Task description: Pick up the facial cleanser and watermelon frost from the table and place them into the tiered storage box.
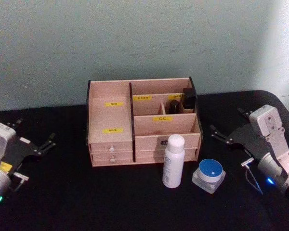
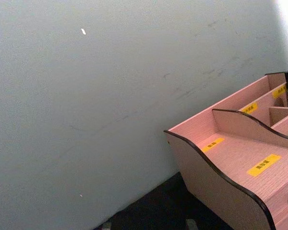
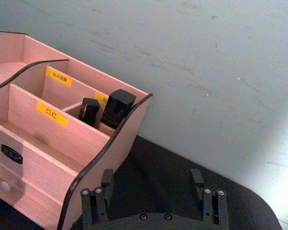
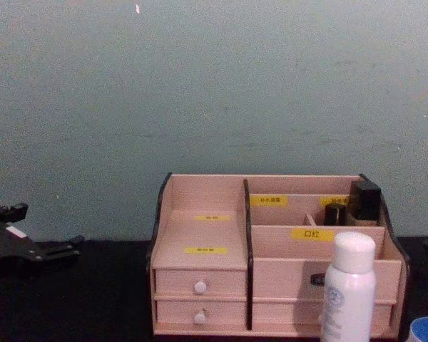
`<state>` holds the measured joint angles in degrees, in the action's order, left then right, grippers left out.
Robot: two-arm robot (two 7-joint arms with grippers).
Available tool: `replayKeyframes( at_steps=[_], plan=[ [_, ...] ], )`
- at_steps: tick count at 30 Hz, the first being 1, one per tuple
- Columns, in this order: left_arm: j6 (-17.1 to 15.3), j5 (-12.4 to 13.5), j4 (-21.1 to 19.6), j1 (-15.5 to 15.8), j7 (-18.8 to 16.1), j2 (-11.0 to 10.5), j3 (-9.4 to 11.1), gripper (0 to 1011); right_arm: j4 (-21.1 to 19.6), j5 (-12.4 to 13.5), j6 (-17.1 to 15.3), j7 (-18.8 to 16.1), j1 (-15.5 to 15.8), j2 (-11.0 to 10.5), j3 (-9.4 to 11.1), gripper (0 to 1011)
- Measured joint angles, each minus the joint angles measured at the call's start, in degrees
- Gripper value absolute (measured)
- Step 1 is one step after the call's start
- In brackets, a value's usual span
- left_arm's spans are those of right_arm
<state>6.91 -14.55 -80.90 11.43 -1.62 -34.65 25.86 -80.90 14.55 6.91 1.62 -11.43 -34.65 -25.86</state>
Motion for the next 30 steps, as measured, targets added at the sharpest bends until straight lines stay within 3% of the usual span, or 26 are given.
replayKeyframes(
  at_steps=[30],
  plan=[
    [0.00, 0.00, 0.00, 0.00, 0.00, 0.00, 0.00, 1001, 0.00, 0.00, 0.00, 0.00, 0.00, 0.00, 0.00, 1002]
  ],
)
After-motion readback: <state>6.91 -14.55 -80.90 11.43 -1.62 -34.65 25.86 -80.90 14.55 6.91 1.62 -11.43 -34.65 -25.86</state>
